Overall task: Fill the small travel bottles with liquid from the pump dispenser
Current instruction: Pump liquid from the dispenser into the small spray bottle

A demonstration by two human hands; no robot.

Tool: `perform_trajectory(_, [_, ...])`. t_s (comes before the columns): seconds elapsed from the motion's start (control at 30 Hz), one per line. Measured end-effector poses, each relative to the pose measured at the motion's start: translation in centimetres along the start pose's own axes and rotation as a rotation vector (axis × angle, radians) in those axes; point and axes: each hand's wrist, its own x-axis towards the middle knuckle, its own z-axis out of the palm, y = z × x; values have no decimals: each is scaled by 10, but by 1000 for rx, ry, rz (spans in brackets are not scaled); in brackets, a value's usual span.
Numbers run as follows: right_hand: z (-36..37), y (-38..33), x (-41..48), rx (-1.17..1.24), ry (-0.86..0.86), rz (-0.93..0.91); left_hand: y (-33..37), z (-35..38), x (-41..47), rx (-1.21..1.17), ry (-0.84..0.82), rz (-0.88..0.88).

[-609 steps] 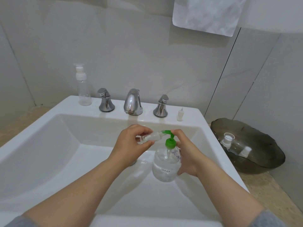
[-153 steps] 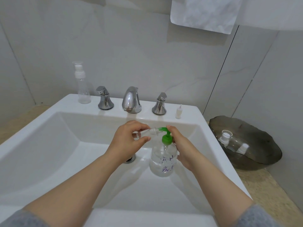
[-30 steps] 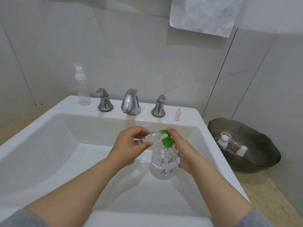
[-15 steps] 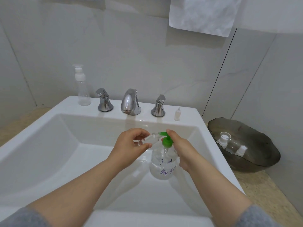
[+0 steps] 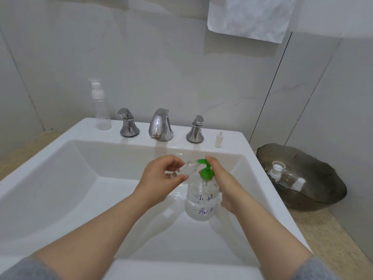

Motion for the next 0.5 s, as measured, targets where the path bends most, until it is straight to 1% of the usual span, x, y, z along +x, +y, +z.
perform_trajectory(0.3, [1,-2,-3,-8,-22,25,1,1,-1,7,1,12])
perform_trajectory(0.5, [3,-7,-8,1,4,-22,-1,0,-2,40,-9,7])
